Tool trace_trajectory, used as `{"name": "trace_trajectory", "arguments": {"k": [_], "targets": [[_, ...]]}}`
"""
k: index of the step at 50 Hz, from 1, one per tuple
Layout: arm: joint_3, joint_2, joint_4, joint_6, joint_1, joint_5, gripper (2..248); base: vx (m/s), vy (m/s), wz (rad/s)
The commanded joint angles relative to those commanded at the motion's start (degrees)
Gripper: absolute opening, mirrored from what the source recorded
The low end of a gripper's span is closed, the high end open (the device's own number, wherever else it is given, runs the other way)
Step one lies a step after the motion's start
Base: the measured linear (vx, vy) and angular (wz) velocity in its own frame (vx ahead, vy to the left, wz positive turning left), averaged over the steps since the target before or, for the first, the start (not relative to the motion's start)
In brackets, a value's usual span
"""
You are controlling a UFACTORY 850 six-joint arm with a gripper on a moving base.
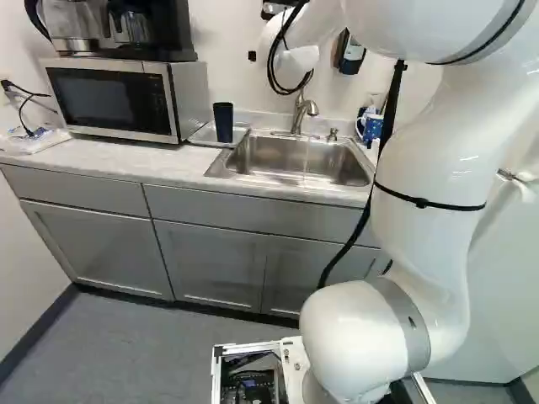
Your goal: Rinse the cup and place it in the tray
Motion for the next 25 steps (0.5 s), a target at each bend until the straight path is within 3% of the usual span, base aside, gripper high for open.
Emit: {"name": "trace_trajectory", "arguments": {"k": [25], "targets": [[-2.5,-1.6,0.0,0.0,-2.3,-3.8,247,0.000,0.000,0.000]]}}
